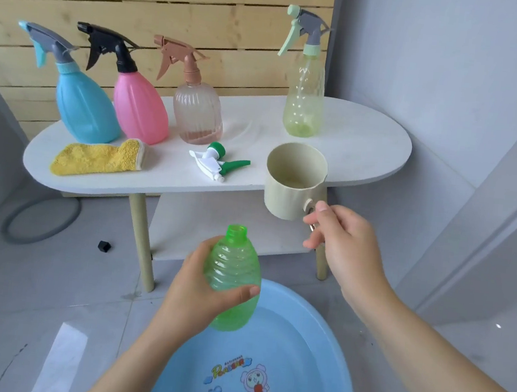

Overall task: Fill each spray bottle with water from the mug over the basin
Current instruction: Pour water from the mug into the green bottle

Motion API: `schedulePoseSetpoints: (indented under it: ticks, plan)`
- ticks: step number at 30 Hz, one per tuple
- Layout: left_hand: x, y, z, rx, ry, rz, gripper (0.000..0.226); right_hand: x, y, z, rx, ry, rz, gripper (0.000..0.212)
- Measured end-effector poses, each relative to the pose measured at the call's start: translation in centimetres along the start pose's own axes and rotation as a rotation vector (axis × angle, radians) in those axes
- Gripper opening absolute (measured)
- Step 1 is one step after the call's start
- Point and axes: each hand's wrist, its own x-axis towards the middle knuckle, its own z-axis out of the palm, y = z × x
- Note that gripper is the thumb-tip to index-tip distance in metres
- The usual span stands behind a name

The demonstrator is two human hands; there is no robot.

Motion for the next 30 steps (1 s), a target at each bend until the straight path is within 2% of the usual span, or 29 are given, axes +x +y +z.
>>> schedulePoseSetpoints:
  ticks: [8,15,22,24,28,30]
  plan:
    - [-2.6,-6.3,0.8,0.035,-0.022,-0.11,0.073,-3.1,5.4,0.5,0.056,-0.18,0.252,0.032]
    - [-5.3,-11.5,2.3,0.076,-0.068,-0.231,0.075,-4.8,11.2,2.3,-0.127,-0.283,0.469,0.031]
    - [-8.2,-15.2,2.7,0.122,-0.025,-0.345,0.081,-5.8,14.9,4.3,-0.44,-0.357,0.422,0.062]
    - [-8.6,-15.8,2.6,0.144,-0.028,-0.357,0.082,-5.9,15.6,4.6,-0.537,-0.371,0.433,0.062]
    - [-8.6,-16.5,2.1,0.163,-0.077,-0.39,0.082,-5.8,17.0,5.3,-0.552,-0.373,0.528,0.057]
    - [-8.5,-16.5,1.8,0.153,-0.095,-0.443,0.079,-5.8,17.3,5.8,-0.669,-0.438,0.501,0.047]
